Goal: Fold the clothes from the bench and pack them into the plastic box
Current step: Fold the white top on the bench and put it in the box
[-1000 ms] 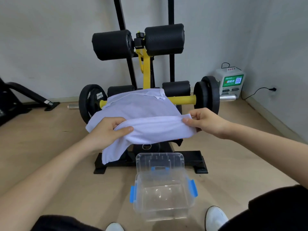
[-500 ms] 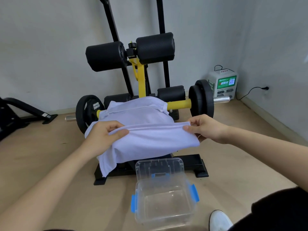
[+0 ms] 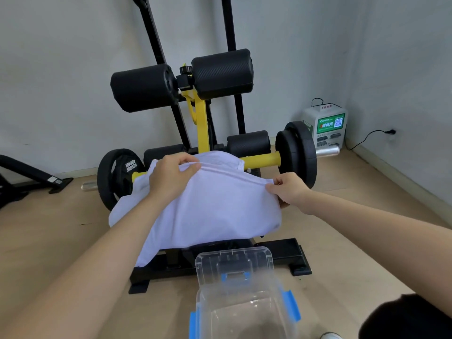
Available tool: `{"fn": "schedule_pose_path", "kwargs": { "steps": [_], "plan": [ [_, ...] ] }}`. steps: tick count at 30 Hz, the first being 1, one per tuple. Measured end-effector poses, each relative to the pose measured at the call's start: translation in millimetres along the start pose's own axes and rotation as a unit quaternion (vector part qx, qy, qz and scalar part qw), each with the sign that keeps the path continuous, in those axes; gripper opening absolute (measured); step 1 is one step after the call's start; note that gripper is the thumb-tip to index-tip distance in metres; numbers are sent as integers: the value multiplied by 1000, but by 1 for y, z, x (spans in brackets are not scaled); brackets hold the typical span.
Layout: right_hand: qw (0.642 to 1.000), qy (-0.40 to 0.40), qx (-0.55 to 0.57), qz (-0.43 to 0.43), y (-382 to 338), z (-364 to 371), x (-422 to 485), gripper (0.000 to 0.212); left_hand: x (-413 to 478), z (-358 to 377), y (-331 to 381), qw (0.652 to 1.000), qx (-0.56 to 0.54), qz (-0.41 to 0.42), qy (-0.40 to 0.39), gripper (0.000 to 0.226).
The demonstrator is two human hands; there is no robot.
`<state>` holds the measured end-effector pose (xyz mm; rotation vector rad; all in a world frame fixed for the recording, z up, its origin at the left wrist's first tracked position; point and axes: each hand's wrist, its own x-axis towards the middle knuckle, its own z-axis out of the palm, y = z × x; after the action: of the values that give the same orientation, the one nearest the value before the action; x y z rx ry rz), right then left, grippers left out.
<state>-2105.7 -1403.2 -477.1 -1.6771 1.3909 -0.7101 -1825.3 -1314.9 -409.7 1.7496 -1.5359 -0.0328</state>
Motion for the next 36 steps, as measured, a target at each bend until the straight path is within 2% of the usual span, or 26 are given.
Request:
{"fn": "schedule_pose_path", "kwargs": {
  "steps": [2, 4, 8, 10, 13, 18, 21, 25, 27, 31, 36],
  "plan": [
    [999, -5, -39, 6, 4, 5, 2, 19, 1, 9, -11, 998, 1, -20, -60, 18],
    [996, 6, -89, -1, 5, 10, 2, 13, -1, 9, -20, 996, -15, -22, -87, 29],
    [987, 96, -86, -98, -10, 20, -3, 9, -15, -11, -25, 997, -44, 4, -60, 38],
    [979, 106, -57, -168, -27, 28, -12, 9, -28, -23, -26, 999, -24, 12, -39, 36],
    [963, 73, -52, -254, -54, 48, -27, 9, -55, -43, -33, 1000, -12, -12, -15, 27],
    [931, -14, -115, -345, -99, 90, -41, 5, -87, -75, -55, 994, 34, -101, -28, 16],
    [903, -33, -157, -399, -125, 114, -38, 14, -97, -85, -62, 988, 77, -129, -35, 19],
    [892, -75, -185, -404, -137, 143, -23, 34, -112, -86, -69, 979, 117, -143, -85, 36],
    [886, -88, -224, -397, -137, 152, -18, 39, -116, -83, -72, 978, 137, -128, -90, 36],
    [864, -45, -271, -423, -137, 156, -15, 30, -118, -81, -72, 977, 126, -132, -107, 25],
    [842, -24, -278, -461, -135, 148, -13, 9, -114, -97, -83, 985, 5, -145, -97, 13]
  ]
}}
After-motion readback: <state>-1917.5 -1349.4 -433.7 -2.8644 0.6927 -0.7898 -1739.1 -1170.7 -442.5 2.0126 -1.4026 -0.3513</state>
